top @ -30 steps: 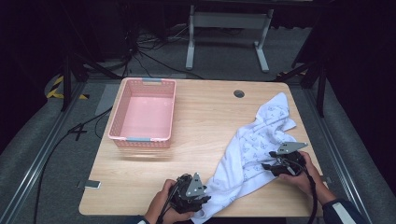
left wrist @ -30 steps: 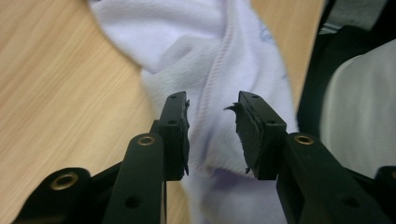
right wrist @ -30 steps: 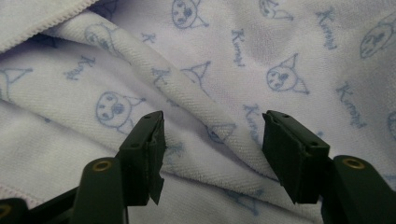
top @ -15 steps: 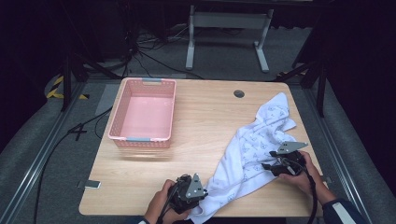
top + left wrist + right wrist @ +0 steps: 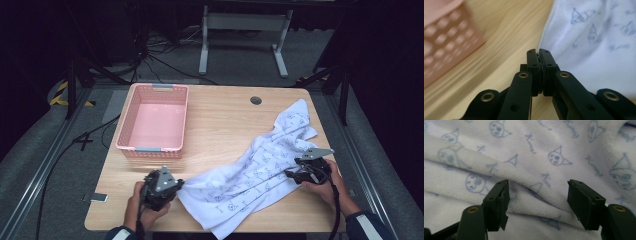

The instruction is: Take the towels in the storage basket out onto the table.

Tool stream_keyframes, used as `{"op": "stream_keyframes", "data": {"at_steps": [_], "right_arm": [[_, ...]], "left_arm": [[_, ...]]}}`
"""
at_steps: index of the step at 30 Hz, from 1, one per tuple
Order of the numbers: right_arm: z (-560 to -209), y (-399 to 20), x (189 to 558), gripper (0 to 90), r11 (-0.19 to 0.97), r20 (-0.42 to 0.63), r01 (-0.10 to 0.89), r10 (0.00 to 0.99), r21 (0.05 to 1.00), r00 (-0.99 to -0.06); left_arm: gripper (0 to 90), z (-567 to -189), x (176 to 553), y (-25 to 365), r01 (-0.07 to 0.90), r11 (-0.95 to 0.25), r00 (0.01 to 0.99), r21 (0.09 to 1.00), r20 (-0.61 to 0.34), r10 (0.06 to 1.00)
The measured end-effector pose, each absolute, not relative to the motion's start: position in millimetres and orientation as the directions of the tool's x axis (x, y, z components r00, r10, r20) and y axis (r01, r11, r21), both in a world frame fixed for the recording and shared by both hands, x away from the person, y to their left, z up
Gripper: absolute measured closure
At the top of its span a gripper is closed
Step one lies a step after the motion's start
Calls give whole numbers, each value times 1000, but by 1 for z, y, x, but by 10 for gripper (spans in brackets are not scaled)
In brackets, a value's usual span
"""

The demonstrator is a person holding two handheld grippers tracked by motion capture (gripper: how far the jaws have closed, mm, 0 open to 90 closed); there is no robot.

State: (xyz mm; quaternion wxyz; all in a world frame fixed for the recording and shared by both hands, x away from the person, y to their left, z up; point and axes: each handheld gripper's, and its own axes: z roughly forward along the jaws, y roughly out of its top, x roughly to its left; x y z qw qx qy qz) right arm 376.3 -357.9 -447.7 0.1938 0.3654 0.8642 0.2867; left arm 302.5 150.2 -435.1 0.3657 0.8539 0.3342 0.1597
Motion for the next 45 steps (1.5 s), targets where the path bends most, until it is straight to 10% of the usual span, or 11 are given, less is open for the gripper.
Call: {"op": "stream_keyframes", "data": {"at_steps": [14, 25, 45], "right_arm": [[-434, -373, 378, 410, 520, -137, 496, 774, 696, -618], [-434, -424, 411, 411, 333, -129, 586, 923, 739, -362], [-454, -350, 503, 470, 449, -26, 554, 793, 701, -609]], "left_arm": [[803, -443, 304, 142, 447, -539, 757, 714, 20, 654], [677, -455, 329, 78, 376, -662, 856, 649, 30, 517], [669, -447, 267, 15, 195, -767, 981, 611, -115, 158]]}}
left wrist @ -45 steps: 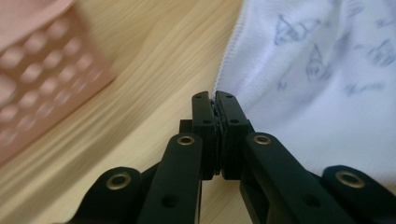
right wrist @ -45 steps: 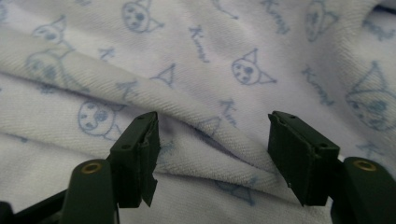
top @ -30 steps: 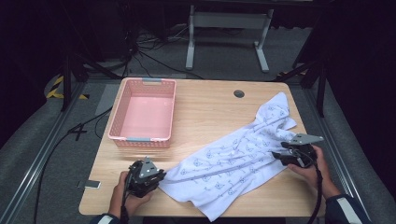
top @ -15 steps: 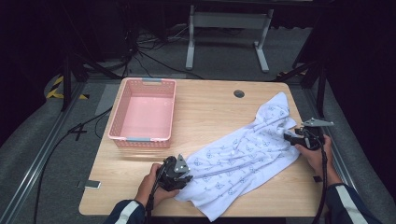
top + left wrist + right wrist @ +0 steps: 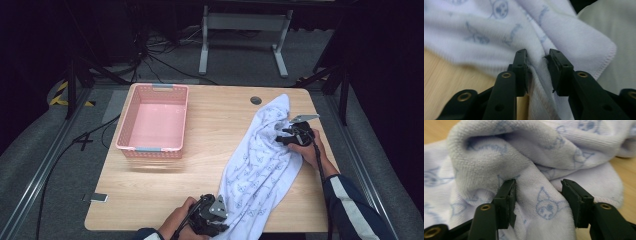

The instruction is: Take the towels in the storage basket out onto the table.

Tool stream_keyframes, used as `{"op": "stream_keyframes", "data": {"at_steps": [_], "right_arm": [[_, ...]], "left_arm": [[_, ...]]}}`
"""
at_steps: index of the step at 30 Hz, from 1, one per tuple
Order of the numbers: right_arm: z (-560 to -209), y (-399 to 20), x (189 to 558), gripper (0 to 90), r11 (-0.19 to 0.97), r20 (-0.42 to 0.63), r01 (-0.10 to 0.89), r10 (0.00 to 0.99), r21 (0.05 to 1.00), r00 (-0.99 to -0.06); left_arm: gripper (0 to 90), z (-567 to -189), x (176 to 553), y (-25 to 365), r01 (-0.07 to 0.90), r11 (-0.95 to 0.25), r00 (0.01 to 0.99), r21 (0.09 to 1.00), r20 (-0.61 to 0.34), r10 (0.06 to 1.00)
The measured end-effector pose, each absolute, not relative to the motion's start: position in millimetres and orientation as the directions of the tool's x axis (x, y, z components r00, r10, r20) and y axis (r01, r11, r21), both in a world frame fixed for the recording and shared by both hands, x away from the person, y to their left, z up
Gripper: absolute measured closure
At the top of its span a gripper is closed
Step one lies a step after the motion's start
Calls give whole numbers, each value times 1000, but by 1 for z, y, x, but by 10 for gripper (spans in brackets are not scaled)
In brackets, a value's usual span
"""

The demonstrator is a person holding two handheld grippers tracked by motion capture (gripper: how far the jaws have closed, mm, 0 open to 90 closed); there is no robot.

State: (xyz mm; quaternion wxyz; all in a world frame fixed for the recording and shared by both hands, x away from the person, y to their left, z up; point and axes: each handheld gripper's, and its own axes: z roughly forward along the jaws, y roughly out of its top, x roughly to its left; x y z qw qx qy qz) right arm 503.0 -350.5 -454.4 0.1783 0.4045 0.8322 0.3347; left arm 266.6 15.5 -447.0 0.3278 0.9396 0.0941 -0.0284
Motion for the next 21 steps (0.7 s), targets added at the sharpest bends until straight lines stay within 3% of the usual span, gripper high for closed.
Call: {"op": "stream_keyframes", "data": {"at_steps": [4, 7, 9, 15, 19, 20, 21], "right_arm": [[-454, -327, 497, 508, 506, -38, 511, 735, 694, -677], [-449, -313, 488, 422, 560, -91, 496, 719, 663, -689], [-440, -315, 481, 417, 575, -118, 486, 717, 658, -687], [-421, -357, 464, 428, 456, -58, 524, 791, 720, -609], [-429, -376, 451, 438, 452, -22, 565, 794, 690, -608], [-433, -375, 448, 451, 469, -37, 571, 793, 674, -609], [-437, -375, 442, 525, 490, -81, 563, 798, 666, -598]], "left_arm": [[588, -432, 284, 9, 183, -721, 979, 669, -54, 199], [566, -422, 318, -5, 166, -694, 967, 701, 24, 255], [556, -422, 340, -12, 175, -693, 952, 699, 59, 300], [549, -431, 406, -26, 259, -670, 913, 695, 50, 405], [563, -445, 434, -36, 322, -669, 884, 670, 40, 466], [576, -449, 438, -39, 331, -673, 877, 662, 46, 478], [606, -457, 443, -41, 360, -674, 873, 645, 22, 488]]}}
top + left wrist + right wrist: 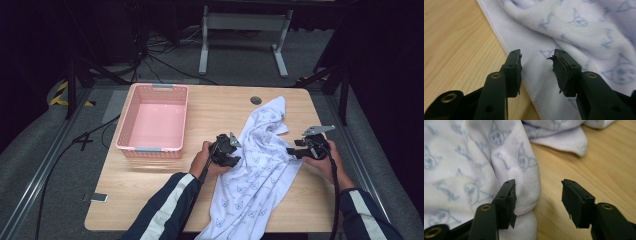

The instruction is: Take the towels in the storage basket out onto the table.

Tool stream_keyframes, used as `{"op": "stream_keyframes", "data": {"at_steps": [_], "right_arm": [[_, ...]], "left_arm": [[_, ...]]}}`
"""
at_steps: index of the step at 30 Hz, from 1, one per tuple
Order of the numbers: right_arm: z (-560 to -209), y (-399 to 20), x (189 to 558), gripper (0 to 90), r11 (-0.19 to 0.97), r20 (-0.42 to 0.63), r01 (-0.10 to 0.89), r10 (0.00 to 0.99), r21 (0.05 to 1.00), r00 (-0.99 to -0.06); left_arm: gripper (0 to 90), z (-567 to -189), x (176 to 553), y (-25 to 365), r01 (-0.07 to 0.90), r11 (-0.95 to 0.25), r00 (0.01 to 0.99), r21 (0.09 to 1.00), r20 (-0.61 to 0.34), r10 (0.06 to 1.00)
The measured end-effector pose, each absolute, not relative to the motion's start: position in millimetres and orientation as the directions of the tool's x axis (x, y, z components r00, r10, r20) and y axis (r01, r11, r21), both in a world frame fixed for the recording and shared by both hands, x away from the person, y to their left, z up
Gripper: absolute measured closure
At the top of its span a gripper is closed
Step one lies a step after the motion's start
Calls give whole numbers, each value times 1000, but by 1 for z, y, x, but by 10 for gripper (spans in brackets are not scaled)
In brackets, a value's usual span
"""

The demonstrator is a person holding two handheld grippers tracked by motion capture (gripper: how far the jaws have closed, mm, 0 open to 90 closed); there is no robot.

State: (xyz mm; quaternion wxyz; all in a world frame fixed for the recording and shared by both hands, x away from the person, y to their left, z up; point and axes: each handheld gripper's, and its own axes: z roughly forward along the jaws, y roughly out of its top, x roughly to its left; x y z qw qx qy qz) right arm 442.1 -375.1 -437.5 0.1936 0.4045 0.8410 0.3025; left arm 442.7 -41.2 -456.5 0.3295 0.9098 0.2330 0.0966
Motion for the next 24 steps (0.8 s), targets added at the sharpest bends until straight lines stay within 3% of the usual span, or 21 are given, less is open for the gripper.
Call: {"op": "stream_keyframes", "data": {"at_steps": [2, 4, 5, 8, 16, 18, 24], "right_arm": [[-438, -376, 440, 543, 474, -75, 568, 807, 672, -585], [-441, -377, 439, 562, 470, -88, 588, 824, 659, -560], [-446, -380, 437, 585, 456, -77, 599, 832, 658, -549], [-445, -383, 430, 584, 450, -75, 607, 838, 655, -540], [-444, -372, 399, 546, 538, -74, 561, 760, 630, -645], [-443, -370, 395, 536, 552, -76, 557, 749, 620, -658], [-429, -374, 401, 487, 502, -63, 543, 770, 673, -634]], "left_arm": [[623, -457, 443, -41, 353, -668, 876, 655, 20, 483], [670, -458, 441, -39, 354, -667, 875, 656, 21, 484], [736, -458, 437, -36, 343, -666, 876, 662, 32, 482], [787, -458, 423, -26, 341, -674, 879, 655, 33, 476], [801, -454, 368, 1, 298, -742, 913, 600, 47, 405], [791, -455, 359, 9, 306, -734, 915, 607, 25, 402], [589, -455, 367, 7, 325, -699, 911, 637, -11, 413]]}}
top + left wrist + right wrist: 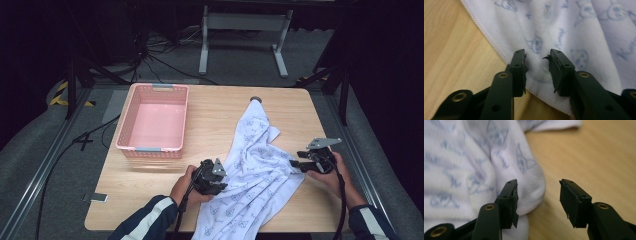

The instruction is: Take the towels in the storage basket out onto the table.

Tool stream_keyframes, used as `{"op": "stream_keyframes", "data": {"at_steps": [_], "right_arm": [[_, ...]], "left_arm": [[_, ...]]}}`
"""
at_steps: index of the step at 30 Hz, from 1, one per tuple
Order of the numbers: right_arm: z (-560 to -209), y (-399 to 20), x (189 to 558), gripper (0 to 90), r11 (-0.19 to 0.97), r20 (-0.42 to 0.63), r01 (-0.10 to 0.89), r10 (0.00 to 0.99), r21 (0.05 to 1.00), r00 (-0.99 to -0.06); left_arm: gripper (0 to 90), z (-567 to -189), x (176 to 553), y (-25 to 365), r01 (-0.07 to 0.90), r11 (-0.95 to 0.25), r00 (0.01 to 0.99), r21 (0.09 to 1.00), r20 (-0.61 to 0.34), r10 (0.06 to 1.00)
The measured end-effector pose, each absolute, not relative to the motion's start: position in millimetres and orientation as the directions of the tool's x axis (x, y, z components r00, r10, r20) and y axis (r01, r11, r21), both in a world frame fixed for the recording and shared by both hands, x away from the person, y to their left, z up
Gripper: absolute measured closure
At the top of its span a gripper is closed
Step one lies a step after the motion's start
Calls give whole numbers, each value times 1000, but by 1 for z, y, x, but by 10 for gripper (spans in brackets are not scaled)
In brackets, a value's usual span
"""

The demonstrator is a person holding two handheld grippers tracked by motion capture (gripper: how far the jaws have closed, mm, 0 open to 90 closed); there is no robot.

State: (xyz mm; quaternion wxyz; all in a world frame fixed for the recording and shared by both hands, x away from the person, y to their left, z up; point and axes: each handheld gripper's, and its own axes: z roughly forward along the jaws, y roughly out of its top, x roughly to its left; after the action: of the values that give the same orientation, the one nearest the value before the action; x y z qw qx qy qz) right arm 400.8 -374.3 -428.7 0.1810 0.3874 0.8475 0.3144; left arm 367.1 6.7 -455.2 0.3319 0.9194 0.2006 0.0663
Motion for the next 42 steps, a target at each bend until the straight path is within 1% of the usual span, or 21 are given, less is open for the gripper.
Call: {"op": "stream_keyframes", "data": {"at_steps": [1, 2, 3, 6, 7, 9, 10, 11, 13, 14, 15, 17, 19, 21, 23, 26, 29, 32, 36, 40, 42], "right_arm": [[-422, -374, 407, 486, 469, -52, 535, 784, 702, -619], [-417, -374, 414, 477, 448, -47, 529, 793, 721, -608], [-413, -371, 425, 466, 430, -44, 531, 804, 730, -592], [-413, -360, 453, 449, 441, -68, 543, 816, 715, -574], [-416, -355, 464, 447, 446, -77, 549, 820, 707, -567], [-425, -346, 487, 425, 432, -52, 575, 827, 695, -559], [-427, -343, 492, 429, 430, -51, 578, 830, 694, -556], [-432, -339, 500, 430, 437, -72, 581, 836, 686, -544], [-442, -332, 511, 434, 443, -71, 610, 841, 657, -536], [-446, -329, 515, 424, 463, -102, 617, 844, 637, -527], [-447, -328, 516, 439, 461, -111, 609, 845, 645, -522], [-448, -330, 519, 433, 445, -96, 619, 853, 647, -512], [-446, -336, 520, 447, 448, -154, 623, 870, 641, -468], [-445, -346, 521, 448, 434, -169, 640, 885, 634, -433], [-444, -357, 521, 449, 436, -221, 645, 894, 628, -389], [-445, -377, 522, 452, 410, -253, 658, 911, 632, -326], [-445, -392, 523, 455, 411, -301, 659, 912, 630, -281], [-445, -404, 525, 445, 360, -272, 681, 932, 638, -238], [-444, -413, 523, 444, 357, -308, 691, 930, 629, -200], [-444, -427, 518, 444, 333, -304, 701, 937, 631, -171], [-444, -436, 515, 423, 332, -322, 704, 934, 628, -153]], "left_arm": [[589, -454, 372, 3, 328, -693, 908, 642, -12, 418], [543, -453, 380, -4, 320, -693, 905, 646, 7, 425], [484, -453, 385, -10, 331, -686, 899, 648, 6, 439], [430, -452, 400, -23, 298, -688, 902, 662, 40, 429], [425, -453, 406, -27, 316, -678, 898, 664, 21, 439], [430, -456, 412, -30, 329, -679, 895, 656, 13, 446], [430, -458, 414, -30, 328, -679, 897, 657, 8, 442], [441, -460, 414, -29, 329, -675, 899, 660, 0, 437], [452, -461, 412, -27, 329, -669, 897, 666, 0, 441], [469, -461, 411, -26, 319, -675, 900, 666, 10, 436], [485, -461, 409, -26, 329, -674, 897, 662, 5, 443], [491, -460, 406, -22, 340, -674, 892, 655, 2, 452], [491, -460, 403, -17, 344, -673, 888, 655, 7, 460], [491, -459, 400, -11, 361, -673, 881, 645, 1, 474], [493, -460, 396, -4, 365, -669, 877, 648, 3, 481], [493, -459, 389, 7, 378, -669, 870, 640, 3, 494], [493, -460, 380, 18, 394, -661, 860, 639, -3, 510], [493, -458, 377, 25, 402, -670, 860, 624, -6, 510], [496, -457, 372, 33, 418, -672, 851, 612, -5, 525], [507, -456, 363, 42, 440, -669, 838, 599, -4, 546], [507, -456, 359, 45, 439, -671, 839, 598, -5, 544]]}}
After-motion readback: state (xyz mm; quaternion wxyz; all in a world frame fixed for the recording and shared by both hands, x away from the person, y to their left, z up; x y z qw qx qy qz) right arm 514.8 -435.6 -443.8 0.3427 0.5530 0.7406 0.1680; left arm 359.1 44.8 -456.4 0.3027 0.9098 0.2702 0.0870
